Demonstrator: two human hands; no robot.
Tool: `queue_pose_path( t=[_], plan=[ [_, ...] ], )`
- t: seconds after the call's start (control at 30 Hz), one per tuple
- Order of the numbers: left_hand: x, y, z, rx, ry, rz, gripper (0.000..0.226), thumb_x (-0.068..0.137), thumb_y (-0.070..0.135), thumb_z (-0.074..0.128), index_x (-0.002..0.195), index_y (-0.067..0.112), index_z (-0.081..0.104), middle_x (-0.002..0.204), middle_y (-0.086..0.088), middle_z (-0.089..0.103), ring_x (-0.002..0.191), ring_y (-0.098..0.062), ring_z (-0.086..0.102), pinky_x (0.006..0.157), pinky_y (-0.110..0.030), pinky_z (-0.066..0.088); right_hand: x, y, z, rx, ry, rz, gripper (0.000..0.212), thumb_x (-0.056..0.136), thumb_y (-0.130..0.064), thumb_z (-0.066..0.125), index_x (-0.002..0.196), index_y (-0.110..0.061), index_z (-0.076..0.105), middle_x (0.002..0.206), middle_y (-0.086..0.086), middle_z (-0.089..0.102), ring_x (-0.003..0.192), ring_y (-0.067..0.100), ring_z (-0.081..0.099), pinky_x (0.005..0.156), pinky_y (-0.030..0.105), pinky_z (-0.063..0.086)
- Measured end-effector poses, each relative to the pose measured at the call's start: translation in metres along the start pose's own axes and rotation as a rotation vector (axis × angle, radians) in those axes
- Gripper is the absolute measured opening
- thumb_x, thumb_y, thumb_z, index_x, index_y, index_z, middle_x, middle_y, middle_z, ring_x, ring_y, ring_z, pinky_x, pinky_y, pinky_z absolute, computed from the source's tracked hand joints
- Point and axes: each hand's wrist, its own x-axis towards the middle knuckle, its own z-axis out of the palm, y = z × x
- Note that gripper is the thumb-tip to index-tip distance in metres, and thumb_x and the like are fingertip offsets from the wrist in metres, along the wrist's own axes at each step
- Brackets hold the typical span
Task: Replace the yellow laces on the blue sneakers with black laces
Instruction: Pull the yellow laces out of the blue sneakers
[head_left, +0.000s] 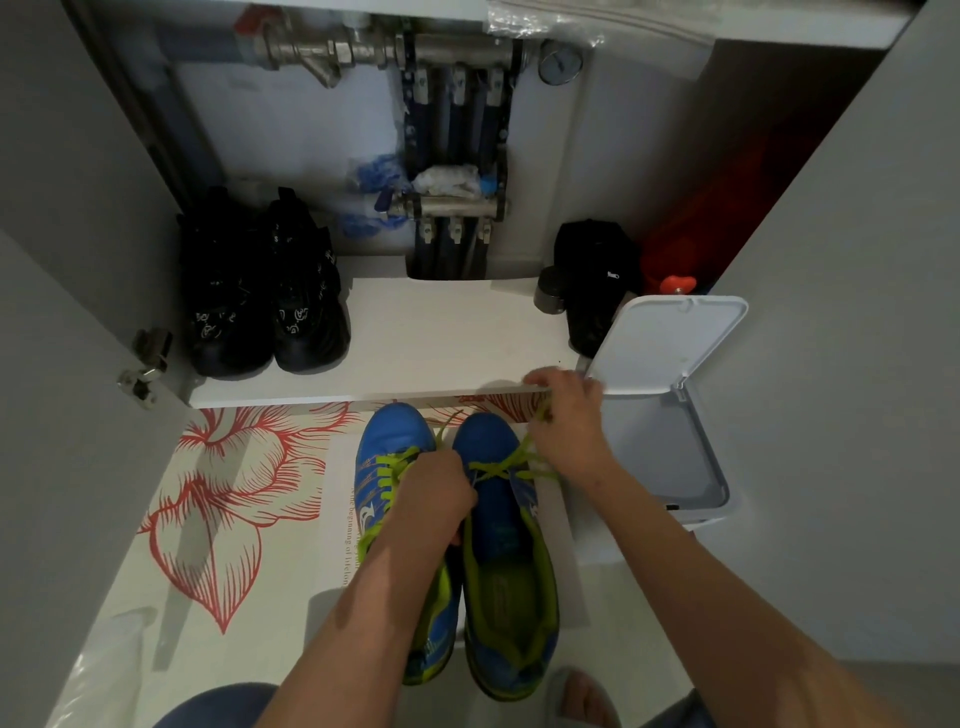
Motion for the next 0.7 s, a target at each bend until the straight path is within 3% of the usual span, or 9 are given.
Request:
queue_pose_path(
  t=[0.07,0.13,0.23,0.33,0.4,0.47,0.53,0.63,0.7],
  plan=[
    [0.0,0.001,0.0,0.027,0.009,-0.001,0.026,0.093,0.018,0.053,0.112,0.001,0.059,0.113,-0.014,0.064,0.104,-0.023,0.061,0.083,-0.027,0.047,-0.007,0.001,0.017,-0.175,-0.179,-0.196,0.028,0.078,-0.014,0.062,0.106,-0.018,0.065,0.123,0.005,0.047,0.116,0.027,0.033,0.099,0.028,0.021],
    [0.001,0.001,0.0,0.026,0.004,-0.008,0.026,0.092,0.017,0.053,0.112,0.001,0.059,0.113,-0.014,0.064,0.105,-0.024,0.061,0.083,-0.028,0.048,-0.016,0.002,0.03,-0.325,-0.34,-0.279,0.021,0.08,-0.025,0.066,0.101,-0.018,0.066,0.126,0.003,0.041,0.12,0.026,0.029,0.098,0.033,0.023],
    [0.001,0.001,0.0,0.011,0.003,-0.014,0.027,0.092,0.017,0.053,0.112,0.0,0.059,0.114,-0.015,0.064,0.105,-0.025,0.061,0.085,-0.028,0.047,-0.02,0.004,0.039,-0.373,-0.374,-0.279,0.019,0.084,-0.029,0.064,0.096,-0.014,0.067,0.122,0.004,0.044,0.12,0.026,0.03,0.094,0.033,0.022],
    [0.0,0.0,0.0,0.005,0.001,-0.011,0.027,0.092,0.017,0.053,0.11,-0.001,0.06,0.112,-0.016,0.065,0.104,-0.025,0.062,0.084,-0.028,0.048,-0.007,0.0,0.024,-0.346,-0.163,-0.218,0.009,0.083,-0.022,0.063,0.084,-0.016,0.069,0.103,0.003,0.058,0.107,0.026,0.044,0.085,0.032,0.028],
    [-0.001,0.0,-0.001,0.006,-0.007,-0.014,0.026,0.092,0.016,0.053,0.109,-0.001,0.06,0.111,-0.015,0.065,0.103,-0.025,0.062,0.083,-0.028,0.048,0.004,0.002,0.004,-0.173,0.119,-0.008,0.009,0.086,-0.017,0.06,0.083,-0.012,0.067,0.082,-0.002,0.056,0.099,0.025,0.047,0.082,0.032,0.033],
    [0.0,0.0,-0.001,0.008,-0.012,-0.018,0.026,0.092,0.017,0.052,0.111,0.0,0.059,0.113,-0.014,0.064,0.105,-0.024,0.061,0.084,-0.028,0.048,0.01,0.008,-0.011,0.085,0.221,0.174,0.011,0.091,-0.014,0.057,0.095,-0.007,0.065,0.082,-0.006,0.051,0.102,0.023,0.041,0.083,0.029,0.033],
    [0.0,0.001,-0.001,0.007,-0.009,-0.017,0.027,0.093,0.017,0.052,0.112,0.0,0.059,0.115,-0.014,0.063,0.107,-0.024,0.061,0.085,-0.028,0.048,0.011,0.01,-0.014,0.067,0.088,0.172,0.016,0.09,-0.01,0.056,0.105,-0.009,0.062,0.101,0.003,0.058,0.107,0.022,0.036,0.081,0.024,0.027],
    [0.0,0.001,0.0,0.016,-0.001,-0.011,0.028,0.093,0.019,0.053,0.113,0.001,0.058,0.116,-0.014,0.063,0.107,-0.024,0.06,0.085,-0.027,0.047,0.0,0.004,0.002,-0.113,-0.173,-0.113,0.04,0.078,-0.005,0.061,0.117,-0.016,0.059,0.119,0.005,0.053,0.115,0.025,0.037,0.092,0.027,0.022],
    [0.001,0.001,0.001,0.015,0.002,-0.002,0.026,0.091,0.017,0.054,0.11,0.001,0.06,0.112,-0.014,0.064,0.104,-0.024,0.061,0.082,-0.028,0.047,-0.009,0.0,0.016,-0.211,-0.301,-0.247,0.041,0.077,-0.013,0.065,0.117,-0.02,0.059,0.129,0.005,0.045,0.12,0.027,0.032,0.096,0.031,0.022]
  ],
)
